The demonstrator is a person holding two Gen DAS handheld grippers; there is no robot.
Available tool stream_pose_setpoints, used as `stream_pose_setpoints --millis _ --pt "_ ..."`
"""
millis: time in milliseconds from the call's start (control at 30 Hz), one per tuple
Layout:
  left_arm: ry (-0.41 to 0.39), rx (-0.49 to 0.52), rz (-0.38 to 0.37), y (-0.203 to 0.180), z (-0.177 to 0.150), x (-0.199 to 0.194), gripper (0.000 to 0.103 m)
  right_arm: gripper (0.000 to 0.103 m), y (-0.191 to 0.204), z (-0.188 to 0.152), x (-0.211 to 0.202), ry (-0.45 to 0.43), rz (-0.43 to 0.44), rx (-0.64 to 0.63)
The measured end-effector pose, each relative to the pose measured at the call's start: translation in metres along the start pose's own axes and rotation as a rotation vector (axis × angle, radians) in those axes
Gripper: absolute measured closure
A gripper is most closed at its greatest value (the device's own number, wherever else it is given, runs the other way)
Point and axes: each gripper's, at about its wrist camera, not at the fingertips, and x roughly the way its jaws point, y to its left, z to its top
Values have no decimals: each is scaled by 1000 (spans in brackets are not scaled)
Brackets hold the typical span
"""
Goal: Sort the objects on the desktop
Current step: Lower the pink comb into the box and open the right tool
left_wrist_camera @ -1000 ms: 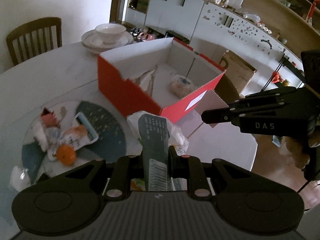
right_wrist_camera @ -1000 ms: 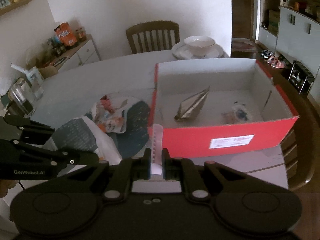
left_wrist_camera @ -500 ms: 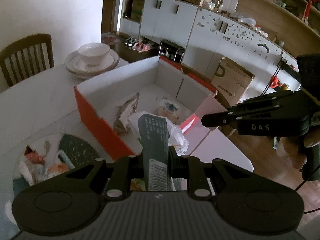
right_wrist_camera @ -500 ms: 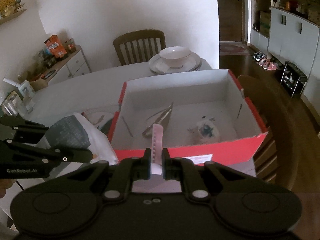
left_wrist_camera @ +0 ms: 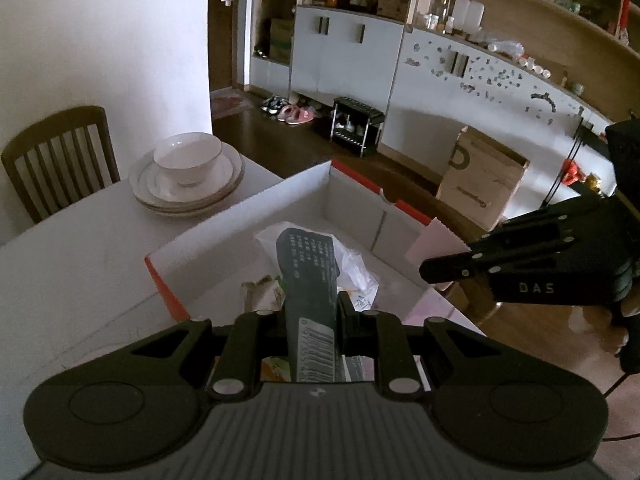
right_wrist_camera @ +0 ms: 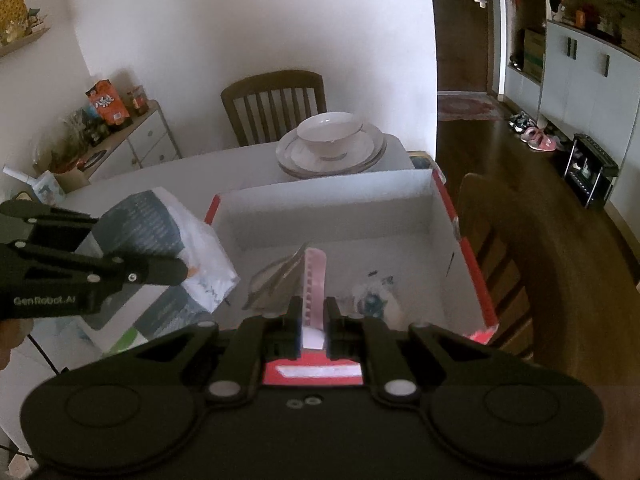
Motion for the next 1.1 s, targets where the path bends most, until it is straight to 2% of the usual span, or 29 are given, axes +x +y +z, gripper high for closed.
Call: stream_pose_setpoints --millis 200,667,800,1100 --pt "24 15 19 -1 14 26 85 94 -12 16 14 12 4 -24" --pt "101 183 57 -20 19 85 85 94 -38 41 82 87 -27 10" --pt "146 235 74 -28 13 100 85 95 -38 43 102 122 -40 -4" --pt "257 229 65 -16 0 128 85 89 -43 36 120 176 -42 -2"
